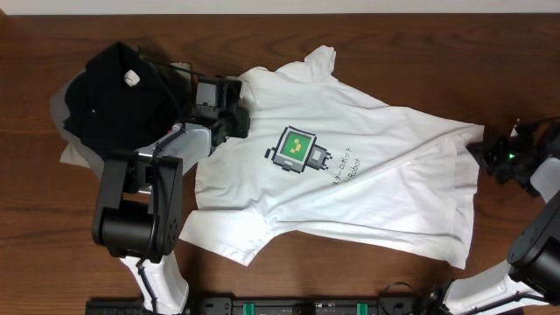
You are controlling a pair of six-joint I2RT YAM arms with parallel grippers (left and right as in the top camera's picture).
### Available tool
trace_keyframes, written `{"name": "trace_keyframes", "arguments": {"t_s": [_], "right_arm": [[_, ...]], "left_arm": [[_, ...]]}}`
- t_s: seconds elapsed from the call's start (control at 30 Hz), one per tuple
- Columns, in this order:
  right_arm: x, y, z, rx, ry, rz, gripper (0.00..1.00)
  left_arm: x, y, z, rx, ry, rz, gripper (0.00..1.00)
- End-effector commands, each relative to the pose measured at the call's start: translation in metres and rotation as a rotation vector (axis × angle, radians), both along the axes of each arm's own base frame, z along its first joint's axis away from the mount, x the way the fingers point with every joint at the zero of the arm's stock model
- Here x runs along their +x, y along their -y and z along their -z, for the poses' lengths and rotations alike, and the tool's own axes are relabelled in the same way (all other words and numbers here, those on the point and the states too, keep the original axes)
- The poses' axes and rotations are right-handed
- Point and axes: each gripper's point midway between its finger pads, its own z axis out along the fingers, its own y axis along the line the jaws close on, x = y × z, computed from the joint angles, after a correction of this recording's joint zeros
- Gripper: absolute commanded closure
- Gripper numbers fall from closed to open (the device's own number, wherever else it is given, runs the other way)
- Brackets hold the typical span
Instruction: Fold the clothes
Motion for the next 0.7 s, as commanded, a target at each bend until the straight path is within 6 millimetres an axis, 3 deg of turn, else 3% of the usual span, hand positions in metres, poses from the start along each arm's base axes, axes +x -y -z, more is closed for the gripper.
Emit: {"name": "trace_keyframes", "arguments": {"t_s": [0.0,0.17,0.3,0.43,0.67], "right_arm": [[-0.004,0.013,0.0,-0.102,-0.025,-0.005,0.79],[0.0,0.01,-0.001,-0.133,0.003,-0.059,0.74],[0.02,-0.018,-0.013,-0.153,0.129,-0.231,0.67],[0.028,-0.03,-0.011,-0.191,0.124,-0.266,0.61],[0.026,-0.032,-0.004,-0.243,0.066,-0.267,0.67]], "left_arm": [[0.004,0.0,-0.015,-0.001,0.03,-0.008,0.88],[0.003,-0.001,-0.014,0.0,0.023,-0.008,0.89],[0.003,-0.001,-0.014,0.0,0.023,-0.008,0.89],[0.003,-0.001,-0.014,0.0,0.023,-0.008,0.89],[0.003,-0.001,-0.014,0.0,0.023,-0.008,0.89]]}}
